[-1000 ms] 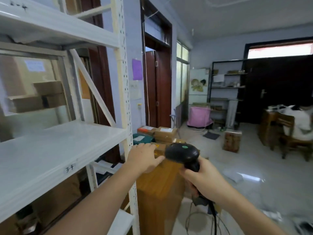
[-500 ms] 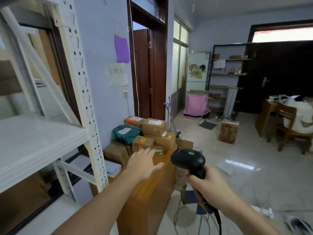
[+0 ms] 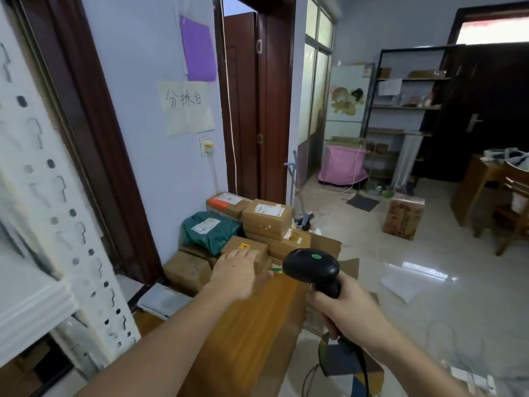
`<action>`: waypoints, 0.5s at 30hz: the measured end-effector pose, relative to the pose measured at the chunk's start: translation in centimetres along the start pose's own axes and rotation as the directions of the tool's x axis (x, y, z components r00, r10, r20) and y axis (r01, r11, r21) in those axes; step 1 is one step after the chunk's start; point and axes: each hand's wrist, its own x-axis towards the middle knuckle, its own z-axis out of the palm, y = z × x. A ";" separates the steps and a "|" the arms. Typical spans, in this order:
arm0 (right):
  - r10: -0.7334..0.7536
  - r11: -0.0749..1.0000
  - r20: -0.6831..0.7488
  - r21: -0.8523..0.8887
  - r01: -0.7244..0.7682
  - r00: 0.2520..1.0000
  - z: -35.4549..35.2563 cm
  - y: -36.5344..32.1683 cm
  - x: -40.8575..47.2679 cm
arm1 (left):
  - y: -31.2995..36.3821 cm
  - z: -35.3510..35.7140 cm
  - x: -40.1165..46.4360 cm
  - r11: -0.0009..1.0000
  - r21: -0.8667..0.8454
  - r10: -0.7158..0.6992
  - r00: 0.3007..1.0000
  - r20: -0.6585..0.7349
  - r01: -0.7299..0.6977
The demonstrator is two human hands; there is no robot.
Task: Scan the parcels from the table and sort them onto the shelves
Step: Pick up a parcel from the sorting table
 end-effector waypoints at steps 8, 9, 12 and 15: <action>-0.016 1.000 0.152 -0.023 0.020 0.988 1.7 0.2 12.6 | -6.0 3.1 8.0 0.993 -0.045 -0.105 0.994 0.041 0.107; -0.020 0.999 0.179 -0.020 0.024 0.984 1.9 0.2 14.3 | -6.7 3.5 8.8 0.989 -0.052 -0.137 0.990 0.043 0.139; -0.044 0.995 0.255 -0.078 0.066 0.966 2.8 0.5 19.5 | -9.2 5.1 11.3 0.963 -0.082 -0.255 0.966 0.041 0.258; -0.056 0.988 0.330 -0.121 0.101 0.942 3.9 0.9 24.5 | -11.5 6.3 13.1 0.919 -0.099 -0.378 0.924 0.051 0.381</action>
